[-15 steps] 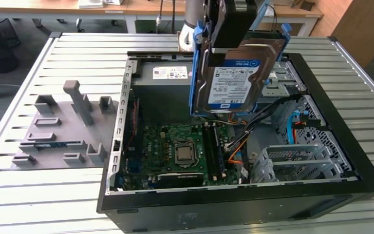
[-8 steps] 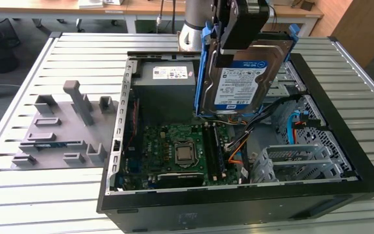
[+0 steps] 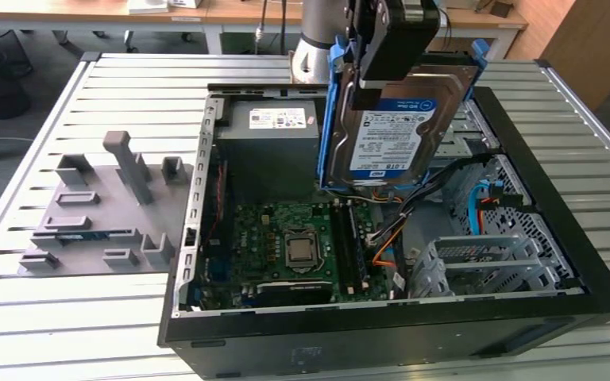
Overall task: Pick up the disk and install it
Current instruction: 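Insert the disk into the insertion slot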
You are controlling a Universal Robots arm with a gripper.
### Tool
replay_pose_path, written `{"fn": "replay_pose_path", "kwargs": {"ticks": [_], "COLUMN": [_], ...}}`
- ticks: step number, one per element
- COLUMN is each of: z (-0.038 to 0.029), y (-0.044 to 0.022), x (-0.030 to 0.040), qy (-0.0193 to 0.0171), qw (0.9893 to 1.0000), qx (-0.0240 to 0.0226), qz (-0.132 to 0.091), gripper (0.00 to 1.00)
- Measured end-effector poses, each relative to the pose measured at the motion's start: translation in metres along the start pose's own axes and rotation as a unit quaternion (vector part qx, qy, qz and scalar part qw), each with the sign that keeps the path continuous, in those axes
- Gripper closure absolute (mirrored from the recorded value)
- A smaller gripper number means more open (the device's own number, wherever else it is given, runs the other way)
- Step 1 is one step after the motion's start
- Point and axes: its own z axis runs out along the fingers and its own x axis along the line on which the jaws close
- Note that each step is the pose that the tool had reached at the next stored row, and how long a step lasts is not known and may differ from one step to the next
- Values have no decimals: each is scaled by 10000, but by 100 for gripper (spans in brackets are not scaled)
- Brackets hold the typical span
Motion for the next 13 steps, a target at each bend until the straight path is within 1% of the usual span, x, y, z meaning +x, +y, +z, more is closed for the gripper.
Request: {"fn": "replay_pose_path", "kwargs": {"ticks": [5, 7, 9, 10, 11, 13], "z": [0, 0, 0, 0, 0, 0], "y": [0, -10, -33, -151, -186, -221], "x": [1, 2, 1, -1, -1, -2], "qy": [0, 0, 0, 0, 0, 0], "qw": [10000, 10000, 10000, 10000, 10000, 10000], "qx": [0, 0, 0, -1, -1, -1], "qz": [0, -1, 0, 0, 0, 0], "gripper": [64, 64, 64, 64, 64, 64]}}
